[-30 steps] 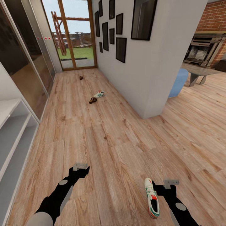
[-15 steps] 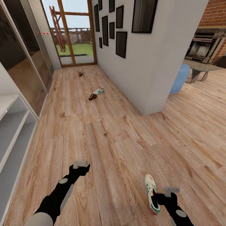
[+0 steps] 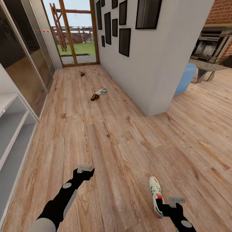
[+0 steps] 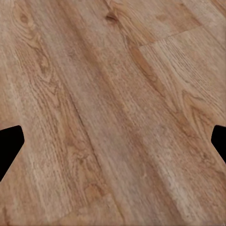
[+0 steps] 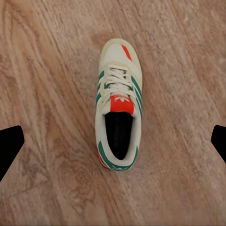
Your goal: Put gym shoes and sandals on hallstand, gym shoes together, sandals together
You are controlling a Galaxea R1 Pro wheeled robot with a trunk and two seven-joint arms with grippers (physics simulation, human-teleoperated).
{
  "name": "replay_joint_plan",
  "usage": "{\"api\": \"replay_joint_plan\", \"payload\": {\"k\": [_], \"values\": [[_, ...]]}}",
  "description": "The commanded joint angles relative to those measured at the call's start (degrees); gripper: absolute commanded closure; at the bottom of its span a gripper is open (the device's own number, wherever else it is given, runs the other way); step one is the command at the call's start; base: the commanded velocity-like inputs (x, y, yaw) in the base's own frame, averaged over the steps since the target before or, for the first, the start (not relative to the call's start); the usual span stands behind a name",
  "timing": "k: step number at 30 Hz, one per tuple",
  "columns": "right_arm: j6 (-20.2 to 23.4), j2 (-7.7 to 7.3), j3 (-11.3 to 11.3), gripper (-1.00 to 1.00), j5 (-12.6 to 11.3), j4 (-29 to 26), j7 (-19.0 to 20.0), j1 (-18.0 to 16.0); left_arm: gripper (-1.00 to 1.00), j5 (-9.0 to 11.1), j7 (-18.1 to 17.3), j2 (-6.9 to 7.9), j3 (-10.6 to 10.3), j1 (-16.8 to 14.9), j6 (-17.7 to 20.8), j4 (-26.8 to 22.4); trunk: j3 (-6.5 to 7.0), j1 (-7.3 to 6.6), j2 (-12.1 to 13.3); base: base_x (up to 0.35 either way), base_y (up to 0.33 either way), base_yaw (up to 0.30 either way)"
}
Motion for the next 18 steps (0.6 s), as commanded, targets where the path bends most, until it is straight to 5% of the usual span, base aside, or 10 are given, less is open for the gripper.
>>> {"api": "replay_joint_plan", "payload": {"k": [1, 18], "values": [[-0.2, 0.01, 0.0, -1.0, 0.0, 0.1, 0.0, 0.0, -1.0, 0.0, -0.2, -0.01, 0.0, 0.0, 0.3, -0.1, -0.23, 0.22, -0.4, 0.0, 0.0, 0.0], [-0.2, 0.01, 0.0, -1.0, 0.1, 0.3, -0.2, 0.0, -1.0, 0.1, -0.2, -0.03, 0.0, 0.0, 0.3, -0.1, -3.29, 3.95, -7.2, 0.0, 0.0, 0.0]]}}
